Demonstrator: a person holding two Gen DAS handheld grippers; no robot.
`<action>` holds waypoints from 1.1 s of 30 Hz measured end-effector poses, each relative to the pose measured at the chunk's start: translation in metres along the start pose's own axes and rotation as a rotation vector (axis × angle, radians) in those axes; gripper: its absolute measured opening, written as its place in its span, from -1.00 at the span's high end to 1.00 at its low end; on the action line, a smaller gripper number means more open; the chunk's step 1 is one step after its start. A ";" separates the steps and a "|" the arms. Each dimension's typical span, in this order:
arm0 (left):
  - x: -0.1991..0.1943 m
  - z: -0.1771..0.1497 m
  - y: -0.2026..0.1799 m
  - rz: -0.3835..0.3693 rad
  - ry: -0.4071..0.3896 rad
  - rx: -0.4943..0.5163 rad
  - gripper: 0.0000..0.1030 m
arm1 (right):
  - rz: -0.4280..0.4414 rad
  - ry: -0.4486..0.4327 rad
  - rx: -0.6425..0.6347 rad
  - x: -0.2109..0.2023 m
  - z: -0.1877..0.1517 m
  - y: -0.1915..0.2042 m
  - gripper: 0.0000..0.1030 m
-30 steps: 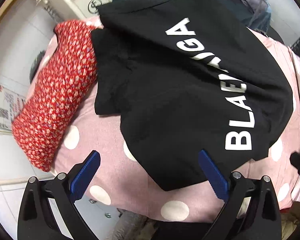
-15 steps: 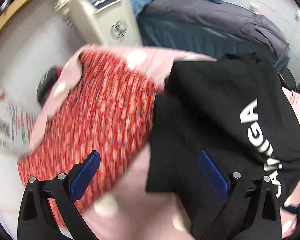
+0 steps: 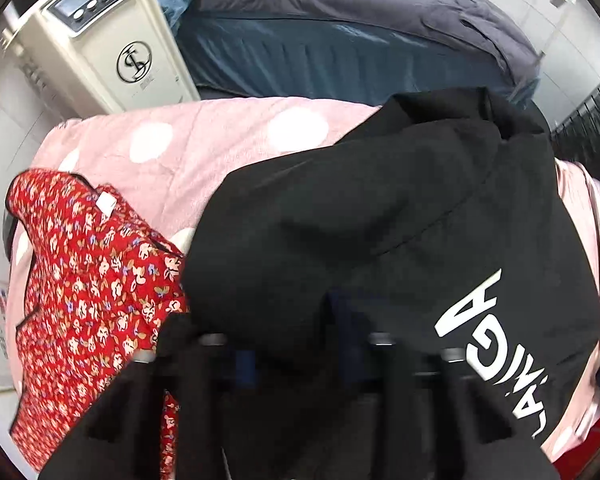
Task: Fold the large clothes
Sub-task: 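Grasp the black jacket with the right gripper while the left gripper grasps it too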
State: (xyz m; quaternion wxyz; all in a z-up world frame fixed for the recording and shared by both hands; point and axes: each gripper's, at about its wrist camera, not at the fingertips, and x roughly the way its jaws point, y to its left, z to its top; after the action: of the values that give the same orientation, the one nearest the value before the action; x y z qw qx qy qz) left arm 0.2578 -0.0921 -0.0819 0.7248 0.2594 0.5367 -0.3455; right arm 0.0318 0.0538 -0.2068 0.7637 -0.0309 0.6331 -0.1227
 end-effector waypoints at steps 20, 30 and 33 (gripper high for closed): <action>-0.332 -0.102 -0.068 -0.105 -0.593 0.062 0.91 | -0.034 -0.746 0.790 -0.330 -0.174 -0.323 0.93; -0.578 -0.233 -0.127 -0.062 -1.124 0.154 0.91 | 0.050 -1.348 0.520 -0.541 -0.283 -0.307 0.94; -0.631 -0.256 -0.136 -0.109 -1.239 0.161 0.91 | 0.054 -1.477 0.477 -0.588 -0.300 -0.307 0.94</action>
State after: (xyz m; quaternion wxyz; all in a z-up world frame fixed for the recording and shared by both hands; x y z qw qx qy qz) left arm -0.1179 0.1544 0.4473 0.8609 0.0371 0.0017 -0.5074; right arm -0.4048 -0.0778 0.3605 0.9764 0.0758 -0.0830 -0.1846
